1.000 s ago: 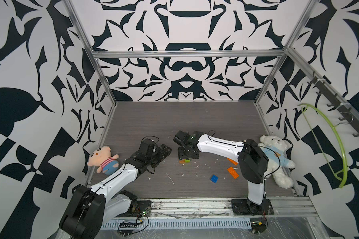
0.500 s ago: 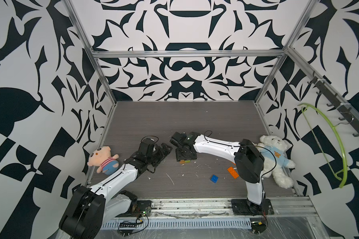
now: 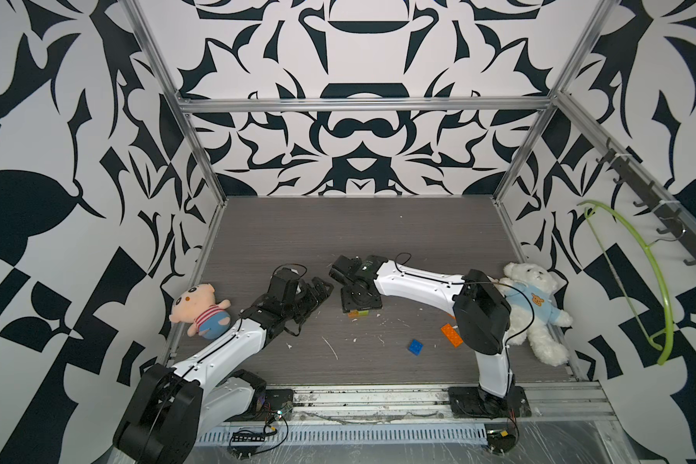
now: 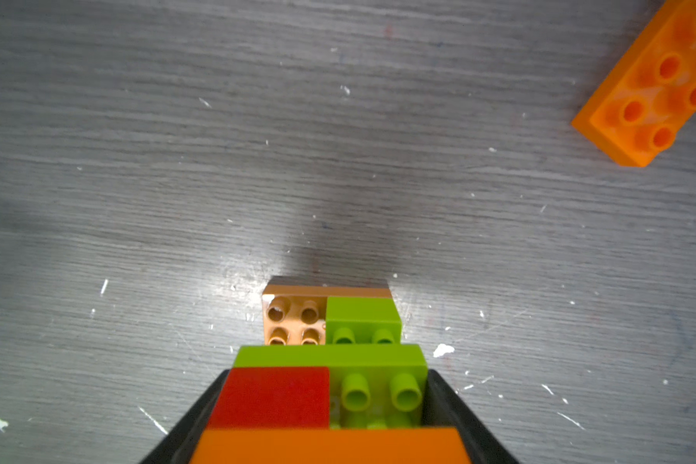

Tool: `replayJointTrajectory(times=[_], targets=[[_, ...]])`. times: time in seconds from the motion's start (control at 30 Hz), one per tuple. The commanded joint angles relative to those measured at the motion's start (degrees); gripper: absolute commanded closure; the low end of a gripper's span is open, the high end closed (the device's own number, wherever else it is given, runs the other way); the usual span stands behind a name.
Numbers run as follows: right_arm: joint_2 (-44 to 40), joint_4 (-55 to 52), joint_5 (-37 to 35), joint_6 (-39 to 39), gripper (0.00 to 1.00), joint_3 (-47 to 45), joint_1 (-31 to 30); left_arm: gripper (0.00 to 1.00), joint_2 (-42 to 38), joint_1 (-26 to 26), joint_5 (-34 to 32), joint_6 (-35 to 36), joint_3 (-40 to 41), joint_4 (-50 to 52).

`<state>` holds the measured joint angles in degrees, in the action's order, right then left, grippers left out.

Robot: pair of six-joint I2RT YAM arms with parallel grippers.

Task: Assemble the number 5 with lego
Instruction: Assemble the lego brick with the lego brick.

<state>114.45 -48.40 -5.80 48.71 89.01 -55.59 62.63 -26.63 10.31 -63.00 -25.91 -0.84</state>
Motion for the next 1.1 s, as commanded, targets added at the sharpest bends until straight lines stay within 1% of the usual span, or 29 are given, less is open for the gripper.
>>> replayJointTrajectory(times=[0.0,0.7,1.07], targets=[[-0.2,-1.2,-0.8,0.2,0.36,2.0,-0.1,0.01,-0.8,0.2,-0.6,0.8,-0.6,2.1],[1.2,-0.8,-0.1,0.9,0.36,1.6,-0.3,0.01,-0.4,0.2,-1.3,1.2,-0.5,2.5],[2.8,-2.1,-1.4,2.3,0.36,2.1,-0.7,0.01,-1.1,0.2,-1.7,1.1,-0.3,3.2]])
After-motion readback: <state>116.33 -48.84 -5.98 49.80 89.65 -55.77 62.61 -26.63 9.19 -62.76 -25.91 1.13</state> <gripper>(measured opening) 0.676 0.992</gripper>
